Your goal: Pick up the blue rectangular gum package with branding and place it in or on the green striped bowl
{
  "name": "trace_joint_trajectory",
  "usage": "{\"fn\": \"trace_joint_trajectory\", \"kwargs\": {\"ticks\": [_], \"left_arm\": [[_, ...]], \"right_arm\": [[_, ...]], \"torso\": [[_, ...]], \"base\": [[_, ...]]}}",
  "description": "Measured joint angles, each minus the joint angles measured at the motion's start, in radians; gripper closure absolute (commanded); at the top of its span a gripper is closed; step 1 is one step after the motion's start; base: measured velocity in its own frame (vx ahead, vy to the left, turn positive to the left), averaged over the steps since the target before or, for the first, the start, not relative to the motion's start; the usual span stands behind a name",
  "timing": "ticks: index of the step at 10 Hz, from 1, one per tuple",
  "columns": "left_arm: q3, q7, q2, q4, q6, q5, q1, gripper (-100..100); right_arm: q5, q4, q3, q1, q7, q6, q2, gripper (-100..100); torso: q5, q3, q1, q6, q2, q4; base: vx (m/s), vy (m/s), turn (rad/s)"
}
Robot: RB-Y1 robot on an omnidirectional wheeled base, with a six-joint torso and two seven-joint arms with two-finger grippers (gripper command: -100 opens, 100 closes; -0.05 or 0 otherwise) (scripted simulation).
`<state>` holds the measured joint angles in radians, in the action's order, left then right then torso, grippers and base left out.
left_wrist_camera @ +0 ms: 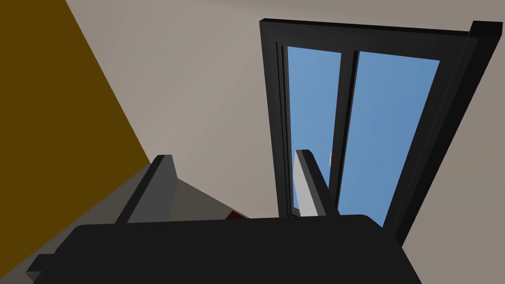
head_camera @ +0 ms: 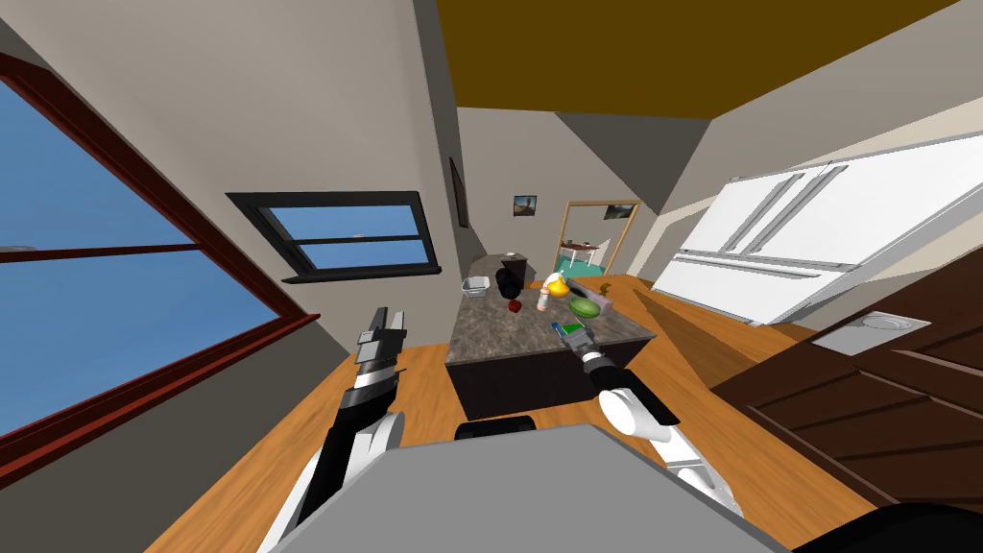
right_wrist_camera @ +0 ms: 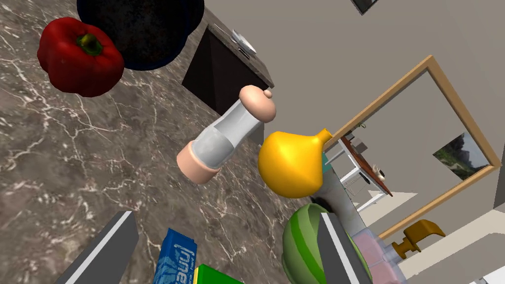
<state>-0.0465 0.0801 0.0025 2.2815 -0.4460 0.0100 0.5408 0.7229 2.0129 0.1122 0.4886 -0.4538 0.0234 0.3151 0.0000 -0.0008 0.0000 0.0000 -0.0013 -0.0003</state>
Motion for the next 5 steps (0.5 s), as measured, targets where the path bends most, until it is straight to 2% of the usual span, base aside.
{"fn": "trace_joint_trajectory", "kwargs": {"ticks": [1,5], "left_arm": [[0.0,0.0,0.0,0.0,0.0,0.0,0.0,0],[0.0,0.0,0.0,0.0,0.0,0.0,0.0,0]], "right_arm": [[0.027,-0.01,0.01,-0.003,-0.013,0.03,0.004,-100],[0.131,-0.051,0.035,-0.004,-0.065,0.098,0.042,-100]], "torso": [[0.0,0.0,0.0,0.0,0.0,0.0],[0.0,0.0,0.0,0.0,0.0,0.0]], "base": [[0.012,0.002,0.004],[0.016,0.001,0.006]]}}
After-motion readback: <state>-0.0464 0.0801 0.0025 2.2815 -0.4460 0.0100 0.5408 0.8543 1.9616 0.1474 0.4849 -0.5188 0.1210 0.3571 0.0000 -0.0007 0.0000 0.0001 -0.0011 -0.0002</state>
